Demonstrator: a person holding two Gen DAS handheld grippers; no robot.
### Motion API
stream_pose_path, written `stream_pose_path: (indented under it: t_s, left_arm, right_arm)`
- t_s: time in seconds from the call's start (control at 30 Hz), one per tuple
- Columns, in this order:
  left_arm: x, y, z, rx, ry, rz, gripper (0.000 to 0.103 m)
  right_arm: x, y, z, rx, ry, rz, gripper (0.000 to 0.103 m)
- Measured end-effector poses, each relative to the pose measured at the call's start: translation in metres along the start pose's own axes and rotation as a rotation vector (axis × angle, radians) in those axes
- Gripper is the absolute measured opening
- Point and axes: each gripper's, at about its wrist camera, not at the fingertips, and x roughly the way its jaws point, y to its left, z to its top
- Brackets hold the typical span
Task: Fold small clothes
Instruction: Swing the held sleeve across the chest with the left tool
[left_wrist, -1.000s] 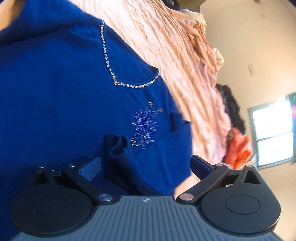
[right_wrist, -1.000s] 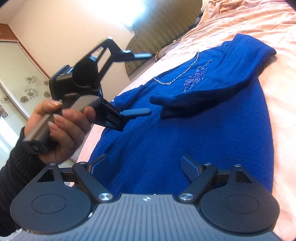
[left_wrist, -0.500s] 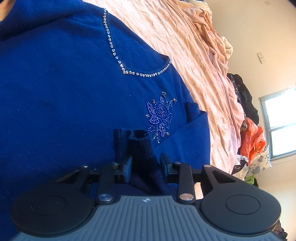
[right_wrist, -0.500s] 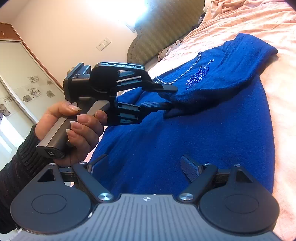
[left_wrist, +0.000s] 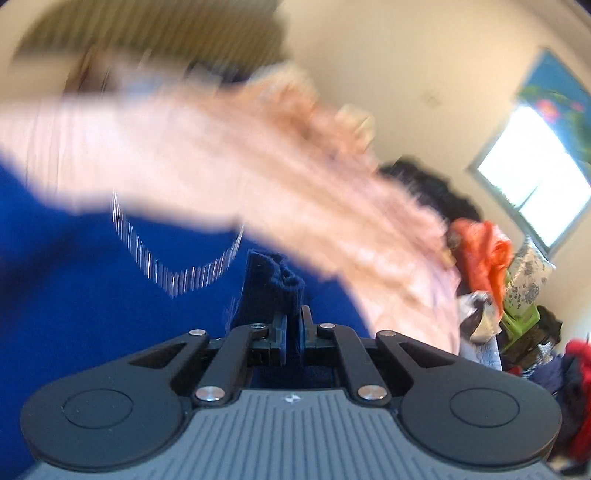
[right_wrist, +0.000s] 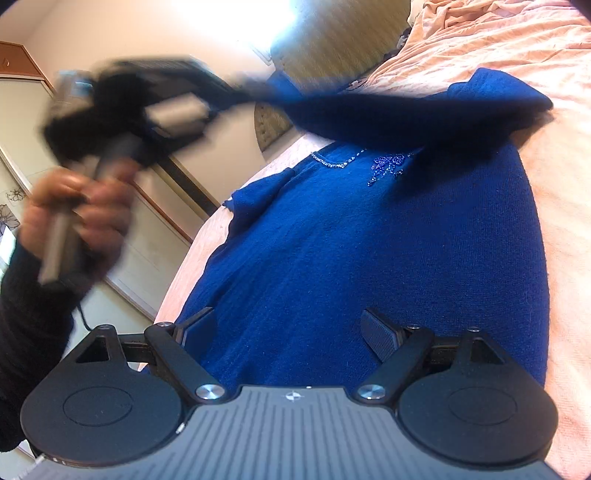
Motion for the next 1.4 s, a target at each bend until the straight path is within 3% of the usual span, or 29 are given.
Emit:
stream_pose_path:
  t_s: [0.1, 0.17, 0.27, 0.37, 0.47, 0.5, 0.53, 0.57, 0.6, 0.67, 0.8, 0.9, 0.97, 1.0, 1.03, 1.1, 1.4]
  left_arm:
    - [-0.064, -0.003, 0.004, 0.14, -0.261, -0.025, 0.006]
    - [-0.085, 0.019, -0.007, 0.139, -0.298, 0.026, 0.006]
    - [-0.07, 0.087, -0.037, -0.016, -0.179, 0.142, 0.006]
    - [-0.041, 0.146, -0.068, -0.131, -0.01, 0.26, 0.006]
    - [-0.031, 0.161, -0.077, -0.266, 0.05, 0.174, 0.01]
    - [-0.027, 0.159, -0.073, -0.287, 0.061, 0.129, 0.029]
    - [-0.022, 0.155, -0.066, -0.301, 0.081, 0.074, 0.071]
    - [-0.012, 0.148, -0.058, -0.313, 0.098, 0.024, 0.092]
    - [-0.004, 0.145, -0.054, -0.319, 0.08, -0.005, 0.103]
    - [0.003, 0.13, -0.045, -0.302, 0.026, -0.04, 0.103]
    - [0.044, 0.136, -0.039, -0.4, 0.071, -0.052, 0.103]
    - [0.063, 0.142, -0.046, -0.405, 0.09, -0.046, 0.097]
    - [0.075, 0.131, -0.042, -0.37, 0.1, -0.071, 0.088]
    - [0.076, 0.128, -0.041, -0.36, 0.107, -0.084, 0.072]
    - [0.081, 0.126, -0.041, -0.345, 0.123, -0.081, 0.045]
    - [0.096, 0.121, -0.042, -0.307, 0.176, -0.04, 0.027]
    - [0.097, 0.12, -0.046, -0.272, 0.164, 0.002, 0.026]
  right_arm:
    - [0.001, 0.002, 0.0, -0.003, 0.001, -0.004, 0.088]
    - [0.002, 0.003, 0.001, -0.002, 0.002, -0.002, 0.089]
    - [0.005, 0.004, 0.002, -0.011, 0.01, -0.004, 0.089]
    - [0.008, 0.008, 0.002, -0.034, 0.017, -0.017, 0.089]
    - [0.011, 0.011, 0.002, -0.045, 0.018, -0.024, 0.09]
    - [0.011, 0.011, 0.002, -0.046, 0.018, -0.023, 0.09]
    - [0.013, 0.011, 0.001, -0.046, 0.018, -0.023, 0.09]
    - [0.013, 0.012, 0.001, -0.048, 0.018, -0.025, 0.09]
    - [0.012, 0.012, 0.001, -0.051, 0.018, -0.027, 0.09]
    - [0.013, 0.014, 0.001, -0.059, 0.018, -0.032, 0.09]
    - [0.012, 0.015, -0.002, -0.055, 0.015, -0.029, 0.09]
    - [0.01, 0.011, -0.002, -0.039, 0.011, -0.015, 0.091]
    - [0.01, 0.009, -0.001, -0.032, 0.01, -0.008, 0.091]
    - [0.01, 0.009, -0.001, -0.03, 0.01, -0.005, 0.091]
    - [0.01, 0.009, -0.002, -0.029, 0.009, -0.004, 0.091]
    - [0.009, 0.009, -0.002, -0.028, 0.008, -0.003, 0.091]
    - [0.009, 0.01, -0.003, -0.03, 0.009, -0.001, 0.092]
